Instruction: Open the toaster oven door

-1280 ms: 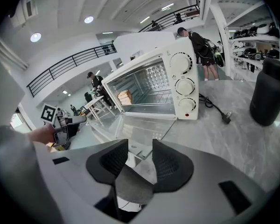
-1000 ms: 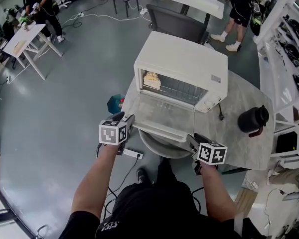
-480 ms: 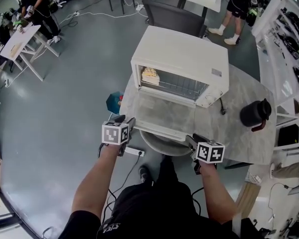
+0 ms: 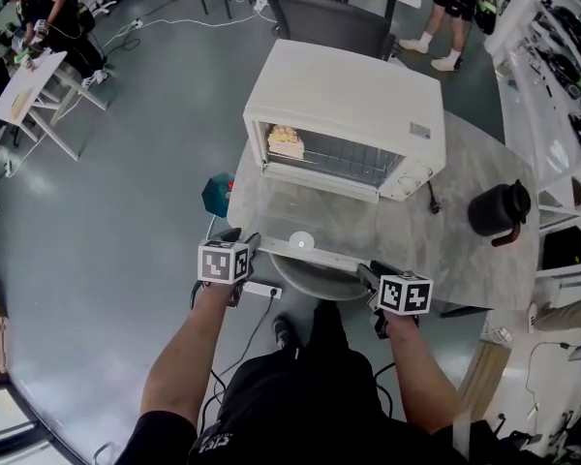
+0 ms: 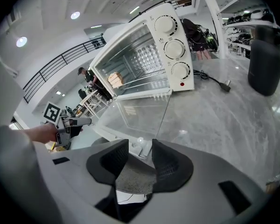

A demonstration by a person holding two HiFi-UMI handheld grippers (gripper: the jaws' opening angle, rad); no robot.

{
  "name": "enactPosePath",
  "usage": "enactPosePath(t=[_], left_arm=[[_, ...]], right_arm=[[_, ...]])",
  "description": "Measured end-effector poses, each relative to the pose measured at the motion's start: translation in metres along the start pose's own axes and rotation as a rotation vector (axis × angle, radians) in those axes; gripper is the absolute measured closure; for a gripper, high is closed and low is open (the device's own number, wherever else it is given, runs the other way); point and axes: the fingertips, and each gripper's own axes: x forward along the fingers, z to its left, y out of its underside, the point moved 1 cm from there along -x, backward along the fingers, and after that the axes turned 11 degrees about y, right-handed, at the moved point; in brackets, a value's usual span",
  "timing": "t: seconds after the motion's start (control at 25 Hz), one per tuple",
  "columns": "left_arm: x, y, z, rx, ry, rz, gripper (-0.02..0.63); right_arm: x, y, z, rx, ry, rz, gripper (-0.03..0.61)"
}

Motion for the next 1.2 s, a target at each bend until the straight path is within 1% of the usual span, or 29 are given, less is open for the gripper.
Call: enactPosePath(t=[0.24,0.36,0.48,0.6,0.76,0.84,0.96,1.04,1.12,1.2], left_arm=[[0.008,0.009,0.002,-0.015,0.003,0.018,0.41],[0.01,0.011,0.003,-0.021,0.008,0.013,0.41],[0.01,0.011,0.004,-0.019,0.0,-0.004,0.408],[0.01,0.011,0.004,-0.029,-0.003,-0.023,0.407],[0.007,0.009,0.005,-0.03,-0.023,-0.023,0.408],[0.002,0.005,0.004,-0.033,-0.034,-0.048,0.41],[-0.009,-0.007,0.0,-0.035,-0.027,-0.101,0.413],[-0.015,-0.011,-0.005,-0.023,-0.018,-0.11,0.421],[-0.023,-0.015,-0.01,-0.003,-0.013,-0.109,0.457],[-0.035,-0.023,-0.013,0.027,-0.021,-0.127,0.479]], right_arm=[[0.007,0.007,-0.003,-0.004,0.014,0.033,0.433],[0.009,0.008,-0.004,-0.021,0.028,0.039,0.44],[0.012,0.009,-0.007,-0.035,0.044,0.047,0.462],[0.014,0.009,-0.009,-0.007,0.04,0.054,0.459],[0.012,0.009,-0.009,0.011,0.039,0.063,0.46],[0.008,0.007,-0.009,0.015,0.039,0.055,0.46],[0.001,-0.004,-0.01,0.012,0.042,0.021,0.462],[-0.005,-0.011,-0.011,0.015,0.044,-0.001,0.471],[-0.013,-0.019,-0.011,0.017,0.05,-0.026,0.481],[-0.022,-0.028,-0.007,0.006,0.058,-0.056,0.486]])
